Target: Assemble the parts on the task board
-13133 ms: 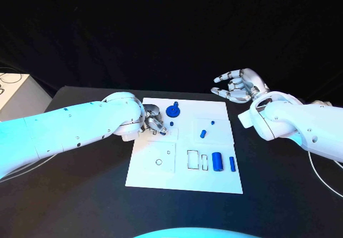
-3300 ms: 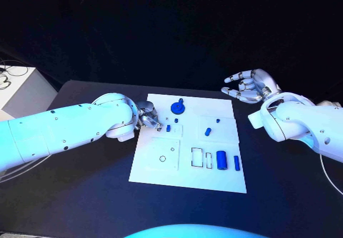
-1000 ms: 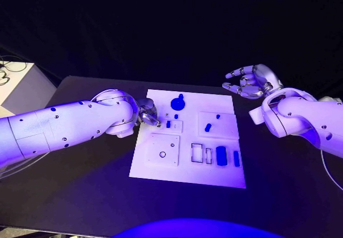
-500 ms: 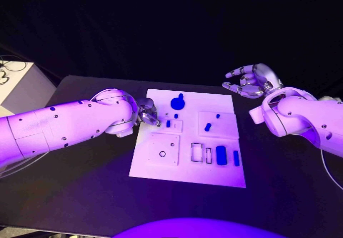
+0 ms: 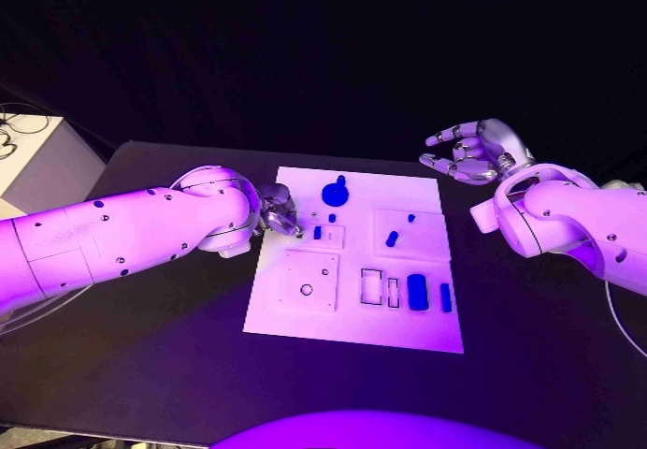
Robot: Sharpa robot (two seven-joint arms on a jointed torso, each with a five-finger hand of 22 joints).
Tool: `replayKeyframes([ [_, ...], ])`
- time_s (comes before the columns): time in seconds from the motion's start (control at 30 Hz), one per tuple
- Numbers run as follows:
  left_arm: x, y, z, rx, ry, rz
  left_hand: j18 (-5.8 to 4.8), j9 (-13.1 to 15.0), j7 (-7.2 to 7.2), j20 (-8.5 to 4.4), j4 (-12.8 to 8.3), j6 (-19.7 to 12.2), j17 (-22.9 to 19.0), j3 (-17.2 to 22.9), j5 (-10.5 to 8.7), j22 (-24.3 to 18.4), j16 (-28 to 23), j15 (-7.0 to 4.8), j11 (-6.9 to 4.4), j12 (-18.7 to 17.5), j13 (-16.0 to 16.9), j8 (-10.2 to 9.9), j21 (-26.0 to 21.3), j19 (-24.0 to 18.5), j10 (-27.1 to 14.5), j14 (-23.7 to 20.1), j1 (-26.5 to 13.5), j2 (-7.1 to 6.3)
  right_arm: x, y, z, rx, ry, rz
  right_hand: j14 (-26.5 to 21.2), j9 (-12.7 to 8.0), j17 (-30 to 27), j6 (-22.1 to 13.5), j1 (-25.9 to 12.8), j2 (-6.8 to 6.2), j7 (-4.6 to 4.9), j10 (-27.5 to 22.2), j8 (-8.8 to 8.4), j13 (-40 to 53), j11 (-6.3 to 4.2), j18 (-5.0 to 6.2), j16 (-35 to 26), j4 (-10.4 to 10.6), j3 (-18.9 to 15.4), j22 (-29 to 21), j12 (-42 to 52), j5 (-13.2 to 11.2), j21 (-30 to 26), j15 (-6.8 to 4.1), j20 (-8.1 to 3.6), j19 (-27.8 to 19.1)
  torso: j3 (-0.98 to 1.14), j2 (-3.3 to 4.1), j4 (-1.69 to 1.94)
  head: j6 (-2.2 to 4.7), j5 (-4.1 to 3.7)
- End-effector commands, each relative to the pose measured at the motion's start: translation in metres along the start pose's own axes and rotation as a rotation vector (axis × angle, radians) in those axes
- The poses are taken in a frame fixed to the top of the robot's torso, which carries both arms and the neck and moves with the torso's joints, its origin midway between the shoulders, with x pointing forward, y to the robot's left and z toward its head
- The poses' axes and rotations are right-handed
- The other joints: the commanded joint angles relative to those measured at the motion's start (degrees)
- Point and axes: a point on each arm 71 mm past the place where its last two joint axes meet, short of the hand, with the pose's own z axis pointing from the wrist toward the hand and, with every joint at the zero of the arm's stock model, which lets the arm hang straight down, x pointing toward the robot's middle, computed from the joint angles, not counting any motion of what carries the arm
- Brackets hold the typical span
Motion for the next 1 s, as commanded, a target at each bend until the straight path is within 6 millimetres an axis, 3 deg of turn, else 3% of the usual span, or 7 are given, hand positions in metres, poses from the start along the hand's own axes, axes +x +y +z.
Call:
replayKeyframes([
  [0.03, 0.0069, 0.0031, 0.0018, -0.017, 0.045, 0.025, -0.59, 4.39, -1.03, -0.04, -8.36, 1.51, 13.54, 8.56, 0.00, -0.01, 0.19, -0.35, 0.02, -0.02, -0.29, 0.20, 0.16, 0.30, 0.17, 5.46, -0.43, 0.36, 0.0006, 0.0006, 0.0000, -0.008, 0.009, -0.003, 3.24, -0.09, 9.69, -0.51, -0.67, 0.09, 0.00, -0.21, 0.23, 3.21, -0.02, -0.38, -0.19, -0.07, 0.31, 15.09, -0.05, -0.13, 0.25, 0.34, 0.15, 6.00, 0.01, 0.04, -0.04, -0.07, -0.06],
  [0.5, 0.0091, -0.0010, 0.0044, -0.011, 0.065, 0.016, -0.58, 3.86, -2.09, -0.43, -5.73, 2.99, 13.63, 3.58, -0.82, -0.17, 0.22, -0.81, -0.65, -0.13, -0.18, 0.21, -0.15, 0.30, 1.01, 5.50, -6.17, -0.58, 0.0005, 0.0004, -0.0001, -0.006, 0.009, -0.003, 3.24, -0.09, 9.69, -0.51, -0.67, 0.09, 0.00, -0.21, 0.23, 3.21, -0.02, -0.38, -0.19, -0.07, 0.31, 15.09, -0.05, -0.13, 0.25, 0.34, 0.15, 6.00, 0.04, 0.02, 0.03, -0.42, -0.32],
  [1.0, 0.0091, -0.0010, 0.0049, -0.012, 0.065, 0.013, -0.58, 3.52, -2.32, -0.66, -3.65, 3.69, 13.66, -0.09, -1.16, -0.26, 0.22, -1.02, -0.85, -0.13, 0.04, 0.10, -0.31, 0.35, 1.05, 5.51, -7.95, -0.76, 0.0005, 0.0005, 0.0000, -0.008, 0.008, -0.003, 3.22, -0.10, 9.65, -0.53, -0.80, 0.15, 0.01, -0.26, 0.26, 3.15, -0.01, -0.38, -0.23, -0.03, 0.36, 15.09, -0.10, -0.07, 0.25, 0.34, 0.15, 6.00, 0.01, -0.05, 0.00, -0.81, -0.31],
])
